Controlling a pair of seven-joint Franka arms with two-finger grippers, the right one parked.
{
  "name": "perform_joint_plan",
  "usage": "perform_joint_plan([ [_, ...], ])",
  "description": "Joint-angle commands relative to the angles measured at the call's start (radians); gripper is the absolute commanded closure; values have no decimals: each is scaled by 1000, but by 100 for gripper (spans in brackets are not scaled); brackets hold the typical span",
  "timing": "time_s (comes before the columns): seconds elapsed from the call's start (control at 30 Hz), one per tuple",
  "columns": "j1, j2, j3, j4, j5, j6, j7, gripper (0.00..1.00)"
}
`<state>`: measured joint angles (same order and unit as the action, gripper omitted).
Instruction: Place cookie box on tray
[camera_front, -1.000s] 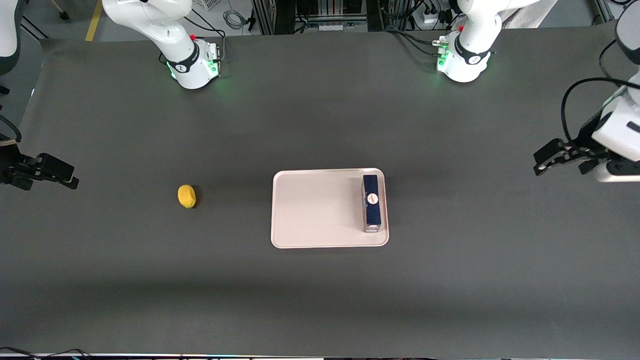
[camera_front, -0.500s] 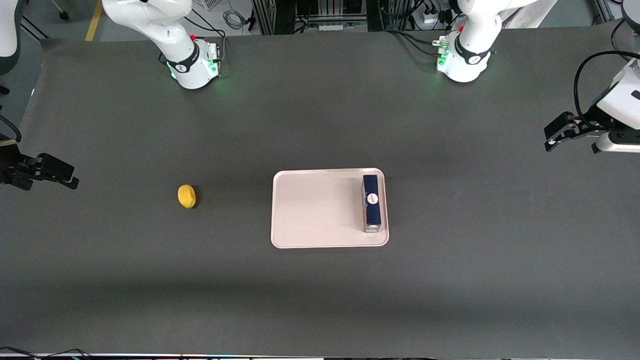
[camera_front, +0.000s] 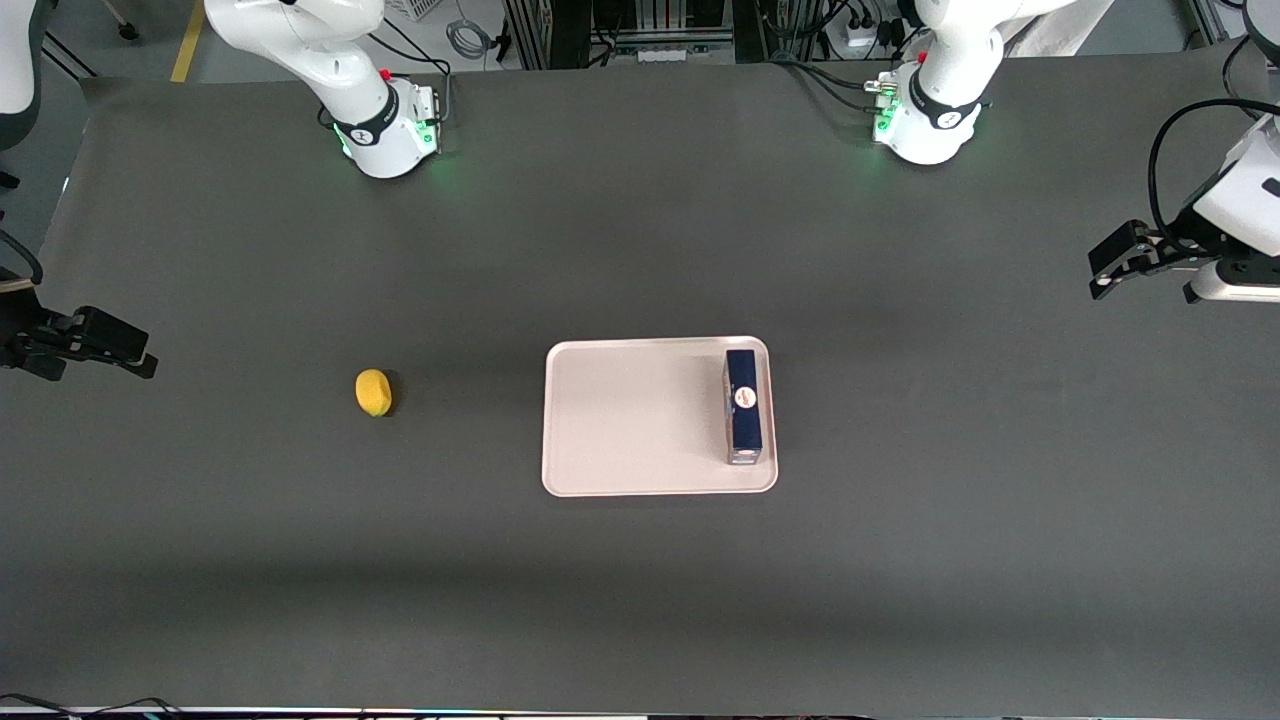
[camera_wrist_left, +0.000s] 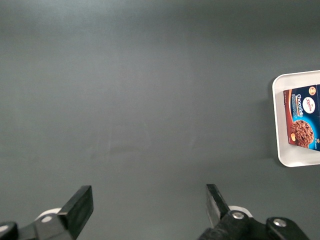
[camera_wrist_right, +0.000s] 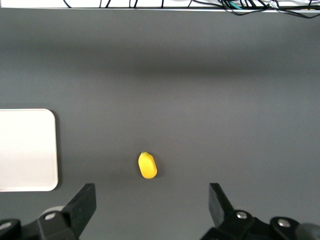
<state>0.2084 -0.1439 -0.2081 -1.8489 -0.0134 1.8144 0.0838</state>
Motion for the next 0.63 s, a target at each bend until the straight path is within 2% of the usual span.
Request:
perform_joint_plan([
  [0.0,2,-6,6,11,0,-29,17,0],
  [0.6,-6,4,1,10,1,-29,-4,0],
])
